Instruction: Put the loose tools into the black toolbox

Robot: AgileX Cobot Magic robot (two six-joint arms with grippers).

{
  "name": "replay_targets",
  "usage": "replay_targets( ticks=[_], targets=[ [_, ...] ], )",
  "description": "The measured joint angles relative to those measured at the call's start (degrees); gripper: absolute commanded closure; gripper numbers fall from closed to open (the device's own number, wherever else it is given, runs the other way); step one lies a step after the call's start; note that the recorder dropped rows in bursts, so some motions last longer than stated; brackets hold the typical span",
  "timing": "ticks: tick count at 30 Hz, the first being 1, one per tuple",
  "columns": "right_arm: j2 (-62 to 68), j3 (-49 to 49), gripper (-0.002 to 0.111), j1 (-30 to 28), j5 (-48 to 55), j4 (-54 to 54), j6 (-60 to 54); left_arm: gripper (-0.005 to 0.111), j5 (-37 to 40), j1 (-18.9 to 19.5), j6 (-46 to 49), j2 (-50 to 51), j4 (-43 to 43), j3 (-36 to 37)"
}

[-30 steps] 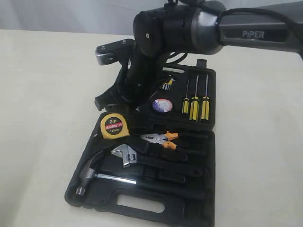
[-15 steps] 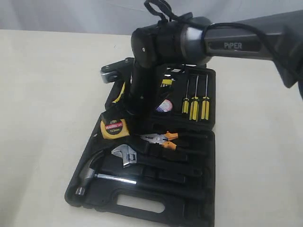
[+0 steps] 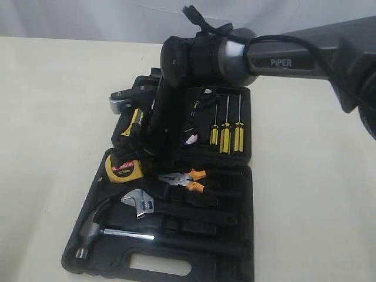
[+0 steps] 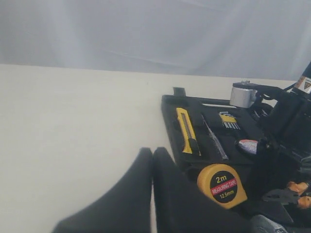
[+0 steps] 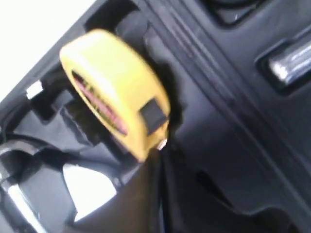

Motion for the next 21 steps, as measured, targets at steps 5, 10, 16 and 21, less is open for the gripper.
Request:
replay_targets(
  ticks=[5,10,16,21],
  targets=[
    [0.12,0.0,0.108,0.16,2.13,-0.95,1.94,0.107,0.0,0.0,0.0,0.0,0.0,0.0],
    [0.12,0.0,0.108,0.16,2.47,-1.32,2.16,0.107,0.0,0.0,0.0,0.0,0.0,0.0],
    [0.12,0.0,0.105,0.23,1.26,-1.41,2.16,0.107,0.0,0.0,0.0,0.0,0.0,0.0],
    [0.12,0.0,0.079,0.37,-0.54,-1.56,1.66,0.107,0.0,0.0,0.0,0.0,0.0,0.0]
  ],
)
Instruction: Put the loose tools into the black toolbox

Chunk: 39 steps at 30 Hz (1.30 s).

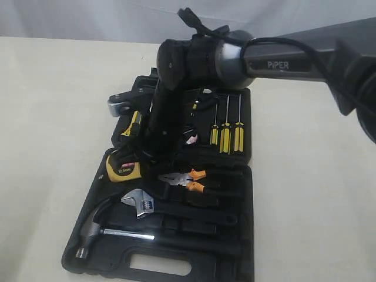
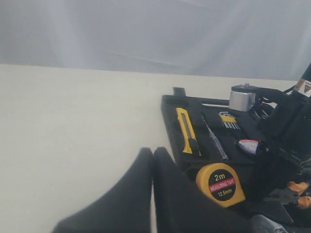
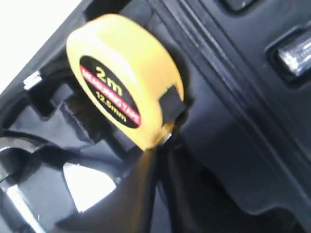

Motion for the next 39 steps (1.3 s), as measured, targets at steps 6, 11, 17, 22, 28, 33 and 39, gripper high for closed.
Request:
replay_targets(
  ticks=[6,11,17,22,28,33,39],
  targets=[
    [0.04,0.1,0.05,0.6,0.04,1.07,-0.37,0.107,0.0,0.0,0.0,0.0,0.0,0.0],
    [0.13,0.22,0.057,0.6,-0.31,3.2,-0.37,0.107,0.0,0.0,0.0,0.0,0.0,0.0],
    [0.3,0.3,0.078,-0.05,-2.17,11.2,-5.76,0.107,0.0,0.0,0.0,0.0,0.0,0.0],
    [0.3,0.35,0.078,-0.09,-2.65,17.77,-10.14,0.107,0.0,0.0,0.0,0.0,0.0,0.0],
    [0.3,0.35,0.078,-0.09,-2.86,18.52,-10.57,0.107,0.0,0.0,0.0,0.0,0.0,0.0],
    [0.3,-0.82,0.078,-0.09,-3.1,16.69,-9.08,0.107,0.0,0.0,0.0,0.0,0.0,0.0],
    [0.3,-4.62,0.078,-0.09,-4.41,9.36,-2.18,0.107,0.0,0.0,0.0,0.0,0.0,0.0]
  ],
)
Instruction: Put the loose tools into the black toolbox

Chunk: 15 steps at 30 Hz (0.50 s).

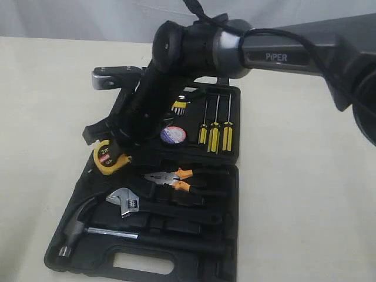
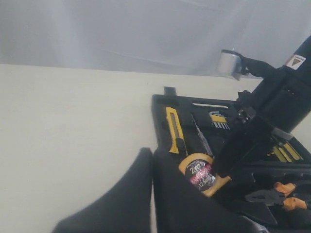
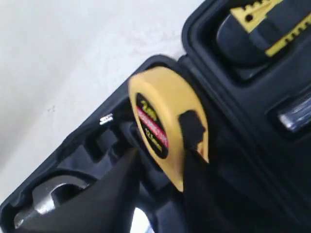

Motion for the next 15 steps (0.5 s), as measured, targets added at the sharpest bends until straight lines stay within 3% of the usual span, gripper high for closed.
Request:
replay_targets(
  ticks=[15],
  targets=[
    [0.0,-0.76,0.078,0.12,1.49,-5.09,5.94,0.107,0.0,0.0,0.0,0.0,0.0,0.0]
  ],
)
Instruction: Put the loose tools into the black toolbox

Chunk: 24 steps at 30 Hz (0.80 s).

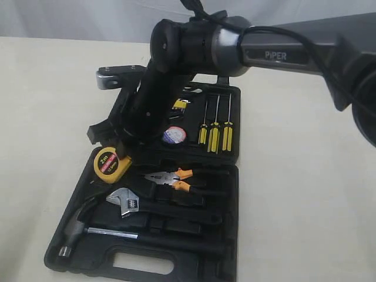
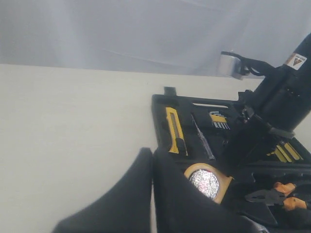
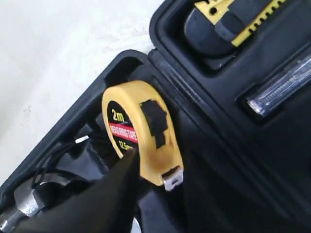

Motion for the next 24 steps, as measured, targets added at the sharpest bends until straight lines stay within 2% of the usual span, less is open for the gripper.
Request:
replay_targets(
  ticks=[12,18,24],
  targets=[
    [1.8,0.0,0.078,2.9,3.94,0.86,-1.72,0.107,0.0,0.0,0.0,0.0,0.0,0.0],
    [2.01,-0.48,0.078,3.53,8.59,12.11,-8.94,0.107,0.0,0.0,0.0,0.0,0.0,0.0],
    [1.28,-4.48,0.078,3.55,8.81,13.55,-10.66,0.107,0.0,0.0,0.0,0.0,0.0,0.0]
  ],
)
